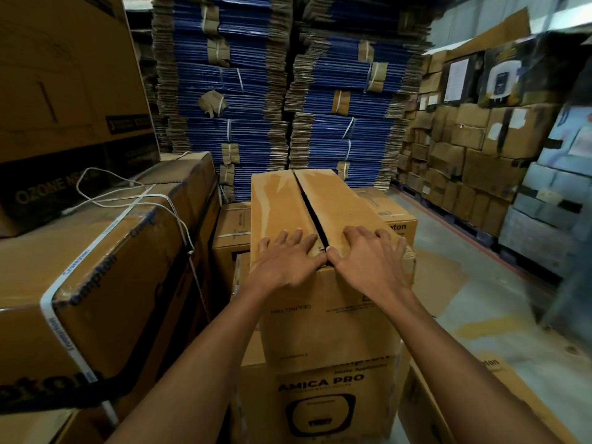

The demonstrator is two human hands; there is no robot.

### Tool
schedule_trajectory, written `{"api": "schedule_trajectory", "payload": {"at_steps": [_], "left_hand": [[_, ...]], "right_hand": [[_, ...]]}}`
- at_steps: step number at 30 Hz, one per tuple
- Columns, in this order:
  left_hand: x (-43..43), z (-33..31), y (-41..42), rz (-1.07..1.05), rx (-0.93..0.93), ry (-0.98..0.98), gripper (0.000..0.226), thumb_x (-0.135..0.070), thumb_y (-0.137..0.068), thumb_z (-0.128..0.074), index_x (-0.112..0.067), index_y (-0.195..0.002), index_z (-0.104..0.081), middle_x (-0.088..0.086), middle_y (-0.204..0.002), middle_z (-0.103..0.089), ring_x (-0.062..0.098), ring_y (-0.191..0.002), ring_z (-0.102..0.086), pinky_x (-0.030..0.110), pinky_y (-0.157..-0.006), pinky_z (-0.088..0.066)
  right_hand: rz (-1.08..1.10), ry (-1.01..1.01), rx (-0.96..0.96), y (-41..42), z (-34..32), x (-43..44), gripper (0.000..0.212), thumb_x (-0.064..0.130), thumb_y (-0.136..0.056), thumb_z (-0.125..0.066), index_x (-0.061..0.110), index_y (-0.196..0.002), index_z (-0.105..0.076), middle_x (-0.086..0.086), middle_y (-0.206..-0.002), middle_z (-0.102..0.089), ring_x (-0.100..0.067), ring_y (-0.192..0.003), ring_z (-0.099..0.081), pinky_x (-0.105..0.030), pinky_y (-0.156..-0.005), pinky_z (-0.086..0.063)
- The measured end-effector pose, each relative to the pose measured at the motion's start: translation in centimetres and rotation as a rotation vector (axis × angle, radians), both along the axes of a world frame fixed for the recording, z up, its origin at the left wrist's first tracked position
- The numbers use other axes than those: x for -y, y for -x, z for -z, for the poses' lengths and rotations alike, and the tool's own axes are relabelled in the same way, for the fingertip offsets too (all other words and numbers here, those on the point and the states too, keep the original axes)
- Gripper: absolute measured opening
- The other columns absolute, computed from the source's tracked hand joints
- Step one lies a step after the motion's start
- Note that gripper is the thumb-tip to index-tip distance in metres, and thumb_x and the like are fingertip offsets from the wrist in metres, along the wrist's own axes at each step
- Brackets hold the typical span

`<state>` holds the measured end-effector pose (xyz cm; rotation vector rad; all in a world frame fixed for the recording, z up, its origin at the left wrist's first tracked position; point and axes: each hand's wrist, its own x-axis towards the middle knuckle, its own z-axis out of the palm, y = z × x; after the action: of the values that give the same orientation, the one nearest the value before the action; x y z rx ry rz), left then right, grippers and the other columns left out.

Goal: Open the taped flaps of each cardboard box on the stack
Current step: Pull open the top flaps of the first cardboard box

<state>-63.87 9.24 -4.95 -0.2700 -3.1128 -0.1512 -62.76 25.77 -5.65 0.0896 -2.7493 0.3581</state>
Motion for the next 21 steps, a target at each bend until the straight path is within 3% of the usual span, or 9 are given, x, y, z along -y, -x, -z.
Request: {"api": "schedule_trajectory", "payload": {"at_steps": [4,7,9,11,13,15,18,21], "left_hand": [[0.1,0.0,-0.1,0.001,-0.001,-0.016,0.072,-0.071,-0.099,-0.014,-0.037,-0.162,-0.012,-0.002,-0.171,-0.004,0.026,-0.157,-0.004,0.057,-0.123,-0.004],[0.1,0.0,-0.5,-0.022,-0.079,-0.079,0.068,-0.071,-0.099,-0.016,-0.039,-0.159,-0.023,-0.001,-0.169,-0.018,0.028,-0.154,-0.017,0.060,-0.121,-0.011],[0.3,0.3,-1.1,-0.160,-0.181,-0.155,0.068,-0.072,-0.098,-0.018,-0.034,-0.153,-0.035,0.004,-0.160,-0.035,0.034,-0.146,-0.030,0.067,-0.116,-0.017],[0.7,0.8,-1.4,-0.346,-0.181,-0.280,0.080,-0.079,-0.092,-0.023,-0.025,-0.151,-0.037,0.011,-0.159,-0.034,0.045,-0.142,-0.034,0.072,-0.112,-0.022],[1.2,1.1,-1.4,-0.464,-0.098,-0.404,0.094,-0.084,-0.086,-0.035,-0.018,-0.154,-0.030,0.016,-0.161,-0.029,0.049,-0.140,-0.035,0.065,-0.111,-0.033],[1.7,0.3,-1.2,-0.518,-0.037,-0.590,0.096,-0.079,-0.083,-0.055,-0.014,-0.151,-0.034,0.015,-0.151,-0.043,0.041,-0.133,-0.045,0.053,-0.107,-0.042],[2.2,-0.8,-1.4,-0.548,-0.072,-0.814,0.077,-0.064,-0.081,-0.073,-0.012,-0.133,-0.051,0.002,-0.119,-0.053,0.026,-0.114,-0.052,0.038,-0.090,-0.046],[2.7,-1.6,-2.1,-0.516,-0.127,-0.936,0.077,-0.060,-0.082,-0.075,-0.013,-0.138,-0.050,0.002,-0.115,-0.052,0.019,-0.102,-0.047,0.036,-0.079,-0.041]], "right_hand": [[-0.012,-0.019,-0.032,-0.1,0.3,-0.2,0.064,0.068,-0.095,-0.035,0.027,-0.141,-0.053,0.001,-0.145,-0.056,-0.034,-0.137,-0.040,-0.064,-0.112,-0.023],[-0.013,0.044,-0.123,-0.1,1.1,-1.3,0.069,0.070,-0.098,-0.022,0.027,-0.138,-0.057,0.000,-0.142,-0.058,-0.030,-0.134,-0.044,-0.055,-0.113,-0.025],[0.063,0.213,-0.202,-0.2,2.1,-2.6,0.067,0.070,-0.099,-0.024,0.025,-0.141,-0.053,-0.003,-0.147,-0.053,-0.029,-0.138,-0.042,-0.056,-0.117,-0.024],[0.217,0.497,-0.199,-0.6,3.8,-4.0,0.072,0.073,-0.094,-0.042,0.026,-0.149,-0.039,-0.004,-0.156,-0.042,-0.032,-0.142,-0.038,-0.060,-0.117,-0.027],[0.304,0.894,-0.053,-1.1,5.5,-4.7,0.094,0.086,-0.079,-0.050,0.028,-0.151,-0.033,-0.004,-0.156,-0.041,-0.034,-0.139,-0.043,-0.061,-0.113,-0.035],[0.290,1.196,0.044,-1.3,6.1,-4.4,0.088,0.087,-0.077,-0.052,0.028,-0.143,-0.042,-0.004,-0.145,-0.052,-0.035,-0.130,-0.050,-0.058,-0.109,-0.040],[0.198,1.351,-0.005,-1.1,4.6,-3.4,0.064,0.065,-0.091,-0.058,0.027,-0.141,-0.045,0.003,-0.135,-0.054,-0.027,-0.124,-0.051,-0.050,-0.108,-0.040],[0.132,1.262,-0.099,-0.9,1.9,-2.9,0.072,0.071,-0.084,-0.058,0.031,-0.142,-0.044,0.002,-0.137,-0.054,-0.029,-0.131,-0.048,-0.049,-0.108,-0.039]]}}
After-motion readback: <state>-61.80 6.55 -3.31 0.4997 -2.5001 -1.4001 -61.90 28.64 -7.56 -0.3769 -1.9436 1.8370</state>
